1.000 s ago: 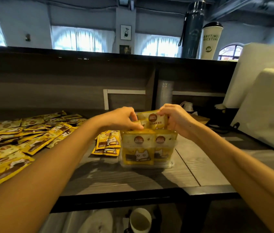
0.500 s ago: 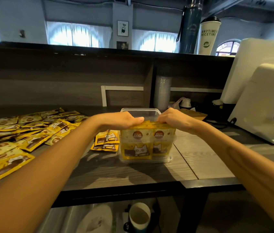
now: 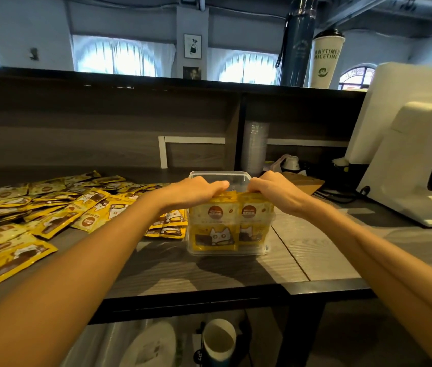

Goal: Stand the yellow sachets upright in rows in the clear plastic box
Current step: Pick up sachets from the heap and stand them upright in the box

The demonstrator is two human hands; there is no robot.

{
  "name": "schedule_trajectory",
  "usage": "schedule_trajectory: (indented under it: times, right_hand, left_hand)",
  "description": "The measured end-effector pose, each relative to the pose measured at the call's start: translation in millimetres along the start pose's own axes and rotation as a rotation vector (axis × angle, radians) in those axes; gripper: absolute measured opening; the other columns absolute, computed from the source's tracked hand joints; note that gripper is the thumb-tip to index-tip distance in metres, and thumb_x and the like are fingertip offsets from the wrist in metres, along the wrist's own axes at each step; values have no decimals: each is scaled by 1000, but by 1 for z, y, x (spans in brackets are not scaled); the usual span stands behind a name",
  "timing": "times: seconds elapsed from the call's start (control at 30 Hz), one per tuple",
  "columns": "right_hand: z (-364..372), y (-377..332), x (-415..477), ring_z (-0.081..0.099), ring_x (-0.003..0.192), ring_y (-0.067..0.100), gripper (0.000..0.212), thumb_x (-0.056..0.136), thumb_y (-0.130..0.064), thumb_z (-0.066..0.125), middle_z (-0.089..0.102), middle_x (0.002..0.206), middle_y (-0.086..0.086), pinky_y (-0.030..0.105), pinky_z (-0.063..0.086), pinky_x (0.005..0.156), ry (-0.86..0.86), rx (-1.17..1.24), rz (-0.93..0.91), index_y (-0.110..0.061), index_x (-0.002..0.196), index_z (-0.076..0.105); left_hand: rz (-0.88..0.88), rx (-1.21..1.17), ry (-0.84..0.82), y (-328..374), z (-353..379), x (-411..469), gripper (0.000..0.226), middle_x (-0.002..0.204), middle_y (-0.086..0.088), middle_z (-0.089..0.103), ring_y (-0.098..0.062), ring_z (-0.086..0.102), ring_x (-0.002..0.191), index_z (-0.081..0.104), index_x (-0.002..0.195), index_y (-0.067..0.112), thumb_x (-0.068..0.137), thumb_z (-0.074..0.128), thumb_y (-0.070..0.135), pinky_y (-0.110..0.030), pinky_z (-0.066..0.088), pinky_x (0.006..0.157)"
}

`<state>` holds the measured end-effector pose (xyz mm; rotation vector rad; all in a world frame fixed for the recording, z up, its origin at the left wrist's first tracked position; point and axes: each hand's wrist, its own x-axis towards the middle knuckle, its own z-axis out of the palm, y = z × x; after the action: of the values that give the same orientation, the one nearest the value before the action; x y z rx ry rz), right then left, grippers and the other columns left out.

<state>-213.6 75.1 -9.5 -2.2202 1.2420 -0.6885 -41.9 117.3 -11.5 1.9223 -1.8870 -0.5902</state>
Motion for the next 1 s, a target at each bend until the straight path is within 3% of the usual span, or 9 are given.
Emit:
schedule_trajectory:
  times: [0.13, 0.23, 0.33, 0.43, 0.5, 0.67, 0.8, 0.9, 1.0]
  right_hand:
    - [6, -9, -8, 62, 84, 36, 34, 89, -19, 48, 67, 85, 24, 49, 53, 81, 216, -68, -168, 7, 80, 66]
    - [20, -32, -18, 62, 94, 24, 27, 91, -15, 47, 70, 99, 12, 35, 50, 84, 363, -99, -319, -1, 94, 70]
    - [43, -62, -24, 54, 106, 14, 25, 92, -17, 48, 64, 112, 4, 17, 39, 80, 377, -107, -404, -7, 105, 67]
    - [74, -86, -26, 53, 109, 18, 24, 91, -10, 48, 60, 117, 7, 21, 43, 88, 305, -97, -511, -5, 109, 64]
    - [98, -96, -26, 53, 110, 22, 26, 91, -8, 45, 58, 121, 9, 31, 44, 93, 204, -117, -524, -3, 111, 62]
    - [155, -92, -3, 42, 124, 32, 34, 91, -14, 43, 47, 132, 17, 38, 38, 100, -138, -286, -309, 1, 121, 51]
    - [171, -74, 12, -5, 146, 32, 57, 98, -32, 33, 0, 158, 14, 43, 7, 118, -274, -431, -66, -6, 147, 18]
    - [172, -66, 12, -9, 146, 32, 59, 99, -39, 28, -3, 158, 14, 43, 1, 118, -328, -509, -52, -9, 148, 15]
    - [168, -69, 9, 16, 143, 34, 47, 99, -36, 27, 27, 151, 15, 49, 7, 117, -310, -525, -103, -10, 138, 37]
  left_hand:
    - [28, 15, 203, -1, -6, -5, 49, 108, -4, 64, -24, 56, 109, 66, 100, 16, 98, 27, 45, -47, 39, 104]
    - [57, 11, 429, -9, -17, -12, 30, 93, -7, 67, -26, 59, 98, 67, 89, 15, 95, 41, 29, -47, 43, 99]
    - [62, -55, 700, -25, -27, -27, 25, 100, -9, 68, -24, 60, 99, 69, 98, 12, 93, 45, 18, -41, 47, 94]
    - [-13, -32, 860, -51, -32, -48, 28, 109, -12, 66, -26, 59, 103, 65, 109, 10, 93, 42, 12, -34, 45, 84]
    - [-123, 23, 828, -76, -31, -56, 31, 113, -15, 64, -29, 57, 105, 63, 113, 7, 92, 39, 8, -33, 44, 81]
    - [-350, 207, 505, -131, -13, -67, 37, 135, -15, 52, -32, 46, 125, 54, 126, 9, 94, 36, 9, -39, 39, 100]
    - [-388, 316, 285, -148, 3, -67, 41, 143, -12, 42, -29, 39, 131, 42, 137, 11, 98, 30, 14, -41, 33, 108]
    - [-401, 325, 270, -151, 6, -65, 34, 125, -12, 55, -28, 51, 115, 56, 120, 14, 96, 33, 22, -43, 42, 98]
    - [-379, 249, 377, -142, 4, -69, 28, 85, -10, 58, -24, 54, 82, 60, 79, 8, 94, 42, 23, -34, 42, 68]
